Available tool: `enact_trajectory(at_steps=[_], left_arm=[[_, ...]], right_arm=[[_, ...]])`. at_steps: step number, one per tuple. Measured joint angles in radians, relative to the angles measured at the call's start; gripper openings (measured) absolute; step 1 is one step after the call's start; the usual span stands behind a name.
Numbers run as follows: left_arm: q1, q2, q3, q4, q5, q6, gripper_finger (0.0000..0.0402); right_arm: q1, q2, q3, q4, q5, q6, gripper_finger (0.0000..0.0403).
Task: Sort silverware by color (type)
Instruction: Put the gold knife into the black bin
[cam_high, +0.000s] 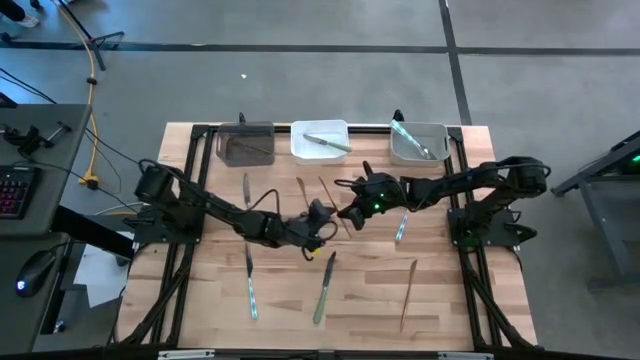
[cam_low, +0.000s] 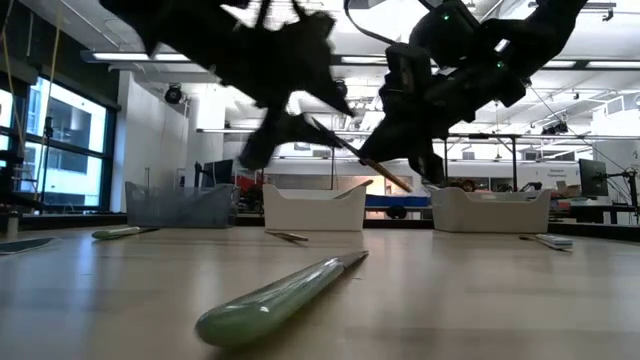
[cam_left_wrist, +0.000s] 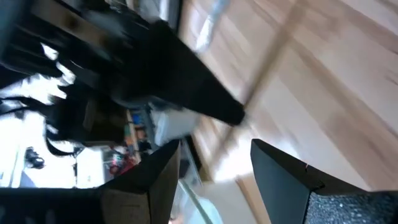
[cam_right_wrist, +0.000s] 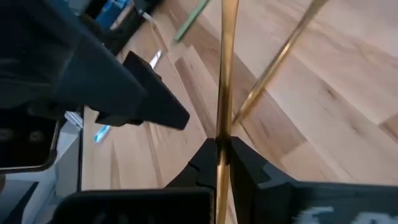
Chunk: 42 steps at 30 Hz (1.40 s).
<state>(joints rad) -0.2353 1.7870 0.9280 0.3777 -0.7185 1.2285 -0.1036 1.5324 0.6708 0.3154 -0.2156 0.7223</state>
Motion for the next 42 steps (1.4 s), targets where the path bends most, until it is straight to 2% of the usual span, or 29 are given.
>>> enact_trajectory(at_steps=[10,21,30,33,37,42], left_arm=[[0.028,0.019,0.017,-0.044,-0.005,0.040,0.0174],[0.030,0.019,0.018,-0.088,0.013,0.040,0.0096],[0.027,0.019,0.017,-0.093,0.024,0.072,0.0014],[0.024,0.019,0.017,-0.094,0.020,0.078,0.0010],[0.023,0.019,0.017,-0.099,-0.007,0.061,0.0009],[0.029,0.000,-0.009,-0.128,-0.008,-0.009,0.0007]], right_arm=[[0.030,0.037,0.044,-0.002,-0.007,-0.005,0.0000],[0.041,0.033,0.057,0.000,-0.006,-0.005,0.0000],[0.041,0.033,0.057,0.007,0.005,-0.015,0.0000],[0.041,0.033,0.056,0.006,0.005,-0.058,0.0001],[0.041,0.031,0.056,0.002,0.007,-0.105,0.0025],[0.035,-0.002,0.056,-0.033,-0.003,-0.150,0.0090]])
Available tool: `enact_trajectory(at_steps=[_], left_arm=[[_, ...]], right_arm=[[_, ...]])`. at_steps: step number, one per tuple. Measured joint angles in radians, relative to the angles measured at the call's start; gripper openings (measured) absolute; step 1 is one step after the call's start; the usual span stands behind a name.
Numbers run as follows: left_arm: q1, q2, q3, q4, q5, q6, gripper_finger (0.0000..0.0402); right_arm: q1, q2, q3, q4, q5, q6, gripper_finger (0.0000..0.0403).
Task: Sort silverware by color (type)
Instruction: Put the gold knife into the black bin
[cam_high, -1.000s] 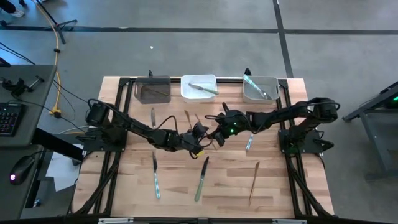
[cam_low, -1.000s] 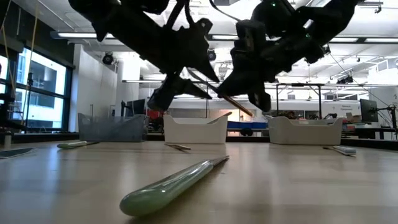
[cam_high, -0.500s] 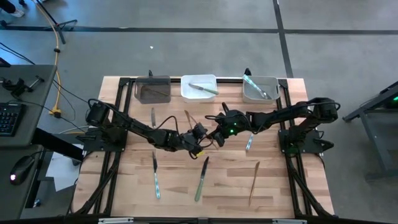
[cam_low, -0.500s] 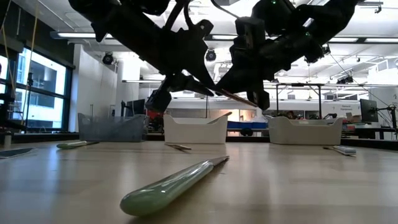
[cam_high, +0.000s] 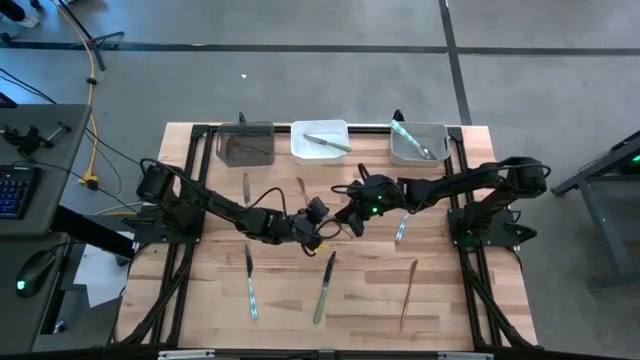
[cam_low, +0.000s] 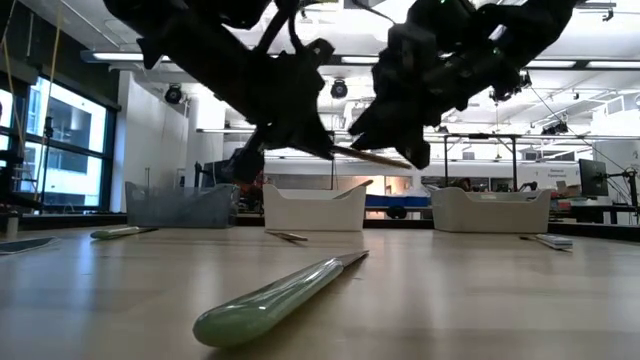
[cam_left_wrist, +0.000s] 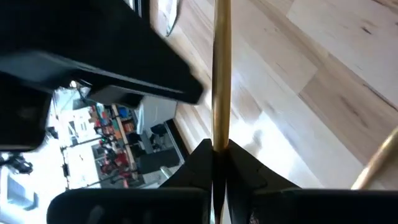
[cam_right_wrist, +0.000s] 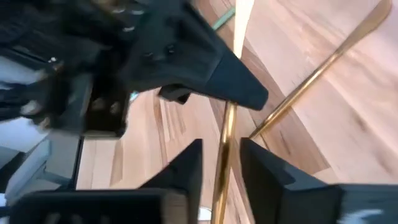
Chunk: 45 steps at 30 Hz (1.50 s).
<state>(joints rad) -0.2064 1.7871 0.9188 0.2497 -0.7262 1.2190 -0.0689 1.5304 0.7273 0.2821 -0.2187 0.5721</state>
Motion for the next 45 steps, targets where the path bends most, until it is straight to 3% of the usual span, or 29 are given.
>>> enact_trajectory(at_steps=[7,15,20,24,29,41,45], left_arm=[[0.038,-0.118,-0.157,0.002,-0.007,-0.115,0.0007],[0.141,-0.445,-0.352,0.011,0.008,-0.180,0.0007],[0.214,-0.628,-0.433,0.004,0.084,-0.242,0.0007],[0.252,-0.723,-0.455,-0.051,0.155,-0.328,0.0007],[0.266,-0.788,-0.455,-0.108,0.201,-0.368,0.0007],[0.260,-0.824,-0.456,-0.141,0.279,-0.433,0.0007],[0.258,-0.824,-0.456,-0.141,0.280,-0.437,0.0007]], right_arm=[[-0.002,-0.167,0.000,-0.184,0.056,-0.107,0.0160],[0.022,-0.251,0.000,-0.265,0.200,-0.177,0.0161],[0.037,-0.177,0.000,-0.095,0.236,-0.299,0.0152],[0.059,-0.097,0.000,0.127,0.342,-0.558,0.0152],[0.062,-0.021,0.015,0.373,0.384,-0.858,0.0152],[0.063,0.165,0.260,0.292,0.449,-1.103,0.0150],[0.063,0.204,0.315,0.253,0.434,-1.114,0.0125]])
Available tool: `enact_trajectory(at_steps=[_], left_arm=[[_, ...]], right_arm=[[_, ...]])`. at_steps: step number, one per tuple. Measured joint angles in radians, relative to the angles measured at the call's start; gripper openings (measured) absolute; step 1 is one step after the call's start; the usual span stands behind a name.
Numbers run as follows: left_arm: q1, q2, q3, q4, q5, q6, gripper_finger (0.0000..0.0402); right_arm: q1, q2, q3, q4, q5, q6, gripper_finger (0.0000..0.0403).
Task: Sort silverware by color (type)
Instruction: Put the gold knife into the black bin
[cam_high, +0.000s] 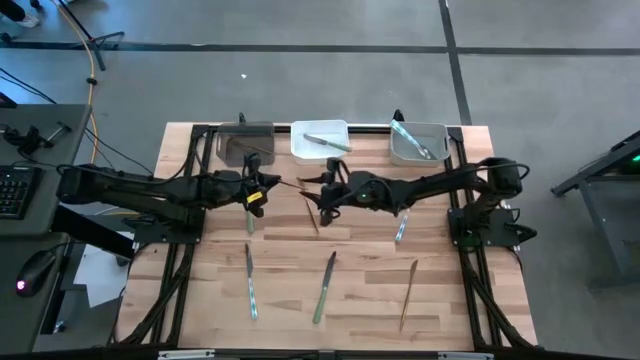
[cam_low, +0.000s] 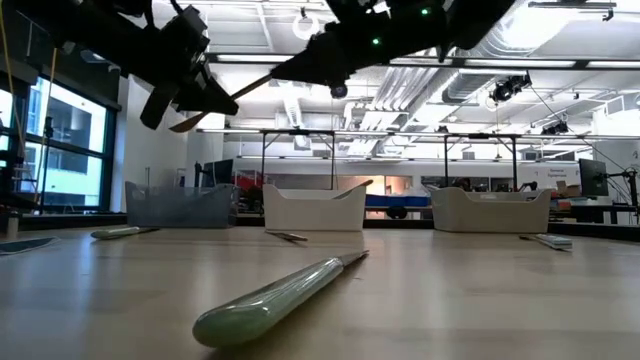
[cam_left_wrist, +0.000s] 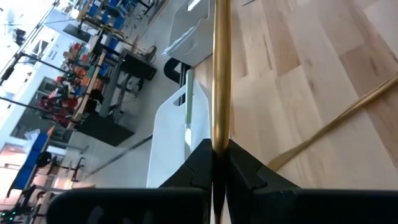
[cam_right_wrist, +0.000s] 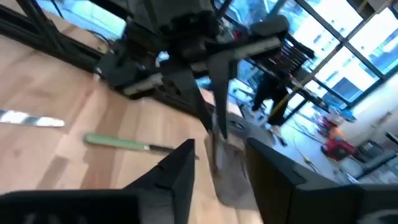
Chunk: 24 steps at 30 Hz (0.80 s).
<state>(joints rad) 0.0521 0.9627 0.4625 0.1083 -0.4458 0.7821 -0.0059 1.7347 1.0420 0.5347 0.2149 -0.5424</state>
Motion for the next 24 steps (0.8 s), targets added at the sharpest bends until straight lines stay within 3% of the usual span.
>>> enact_trajectory(at_steps=[7,18,24], left_arm=[[-0.001,0.000,0.000,-0.009,0.018,-0.021,0.0007],[-0.001,0.000,0.000,-0.010,0.019,-0.062,0.0009],[0.000,0.000,0.000,-0.003,0.017,-0.126,0.0066]], right_arm=[[0.000,0.014,0.013,0.014,-0.066,-0.015,0.0012],[-0.001,0.014,0.013,0.023,-0.087,-0.012,0.0002],[-0.006,0.014,0.012,0.058,-0.100,-0.015,0.0001]])
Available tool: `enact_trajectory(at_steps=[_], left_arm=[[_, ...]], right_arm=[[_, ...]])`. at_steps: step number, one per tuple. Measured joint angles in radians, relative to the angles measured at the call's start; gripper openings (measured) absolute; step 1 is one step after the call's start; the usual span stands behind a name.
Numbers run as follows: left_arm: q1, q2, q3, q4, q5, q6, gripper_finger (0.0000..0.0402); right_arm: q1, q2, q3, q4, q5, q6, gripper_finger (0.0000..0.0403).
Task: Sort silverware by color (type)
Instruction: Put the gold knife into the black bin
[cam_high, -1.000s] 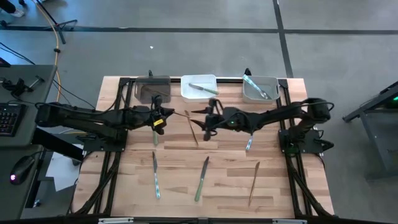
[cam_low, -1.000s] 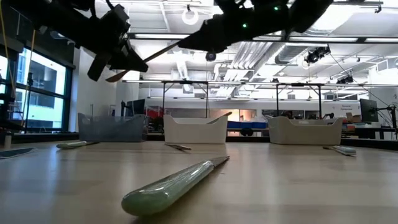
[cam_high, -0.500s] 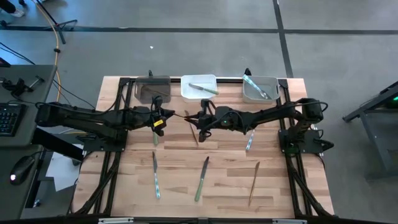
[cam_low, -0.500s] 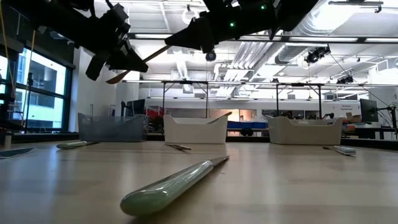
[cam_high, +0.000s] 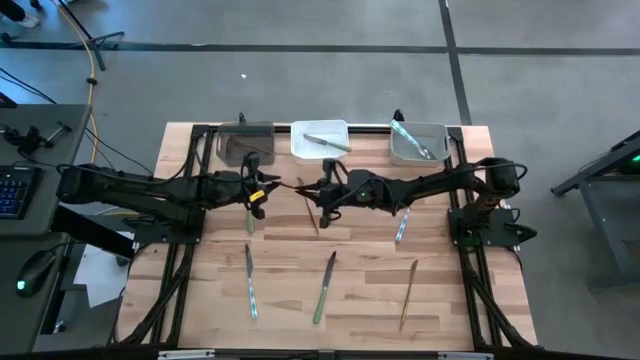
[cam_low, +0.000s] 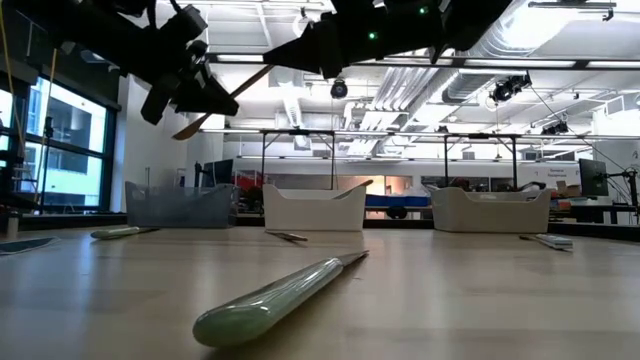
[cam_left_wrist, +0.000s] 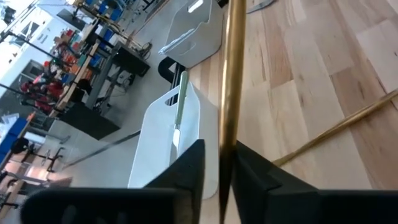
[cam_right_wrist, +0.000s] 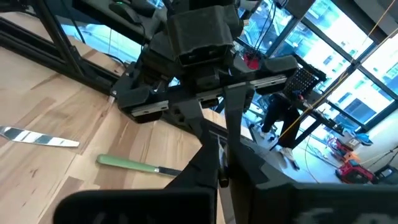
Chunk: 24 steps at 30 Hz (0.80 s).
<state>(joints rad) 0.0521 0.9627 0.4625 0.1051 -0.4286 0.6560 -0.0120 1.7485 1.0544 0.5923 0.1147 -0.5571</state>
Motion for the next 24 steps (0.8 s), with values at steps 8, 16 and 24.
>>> enact_trajectory(at_steps=[8,16,24], left_arm=[[-0.002,0.000,0.003,0.015,0.001,-0.037,0.0116],[-0.017,0.006,0.057,0.018,0.084,-0.181,0.0125],[-0.021,0.093,0.113,-0.027,0.085,-0.253,0.0122]], right_arm=[[-0.010,0.000,-0.001,0.007,-0.001,0.006,0.0000],[-0.030,0.000,-0.001,0.009,0.005,0.007,0.0000],[-0.029,0.000,-0.001,0.035,0.005,0.008,0.0000]])
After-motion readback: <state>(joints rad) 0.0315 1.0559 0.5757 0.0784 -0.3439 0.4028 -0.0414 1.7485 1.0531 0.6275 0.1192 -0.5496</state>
